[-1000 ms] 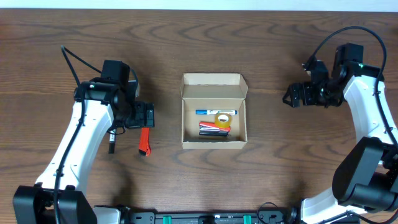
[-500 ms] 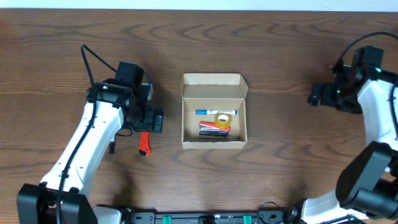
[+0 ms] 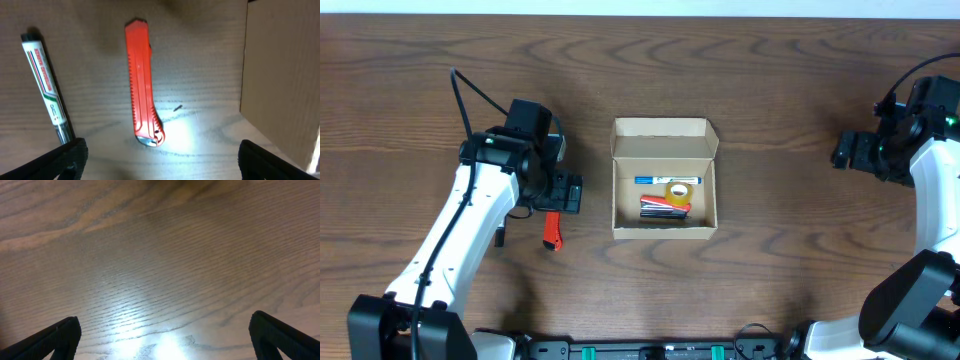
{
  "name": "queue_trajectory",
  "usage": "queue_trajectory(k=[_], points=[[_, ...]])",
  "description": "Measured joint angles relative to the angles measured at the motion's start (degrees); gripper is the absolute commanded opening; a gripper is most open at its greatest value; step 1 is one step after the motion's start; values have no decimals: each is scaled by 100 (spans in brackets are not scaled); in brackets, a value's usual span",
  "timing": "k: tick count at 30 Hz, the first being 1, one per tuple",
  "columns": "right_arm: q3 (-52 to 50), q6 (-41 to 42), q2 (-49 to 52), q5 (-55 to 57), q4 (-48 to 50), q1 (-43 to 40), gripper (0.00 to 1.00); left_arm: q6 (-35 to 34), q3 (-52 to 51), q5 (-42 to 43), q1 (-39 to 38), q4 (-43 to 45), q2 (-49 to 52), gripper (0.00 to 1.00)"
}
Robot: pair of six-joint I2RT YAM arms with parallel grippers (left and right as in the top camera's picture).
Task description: Pack container
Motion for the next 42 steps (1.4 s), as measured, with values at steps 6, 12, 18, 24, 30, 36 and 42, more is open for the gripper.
queue_trajectory(k=[6,12,18,24,30,36,42], points=[[0,0,0,-101,-4,-2,99,7,-398,-52,0,616,267,95],[0,0,0,-133,-17,-2,99,20,-481,-98,0,981,1204,97],[0,0,0,-142,-20,-2,99,9,-459,-184,-7,1003,1884,100],[0,0,0,-146,-20,0,99,2,-433,-289,-9,968,1934,78],[0,0,0,-144,-17,-2,99,9,-431,-317,0,824,1958,16],[0,0,0,-144,-15,-2,99,7,-409,-199,2,765,1952,6],[0,0,0,-144,-15,-2,99,-2,-385,-83,2,765,1939,6]])
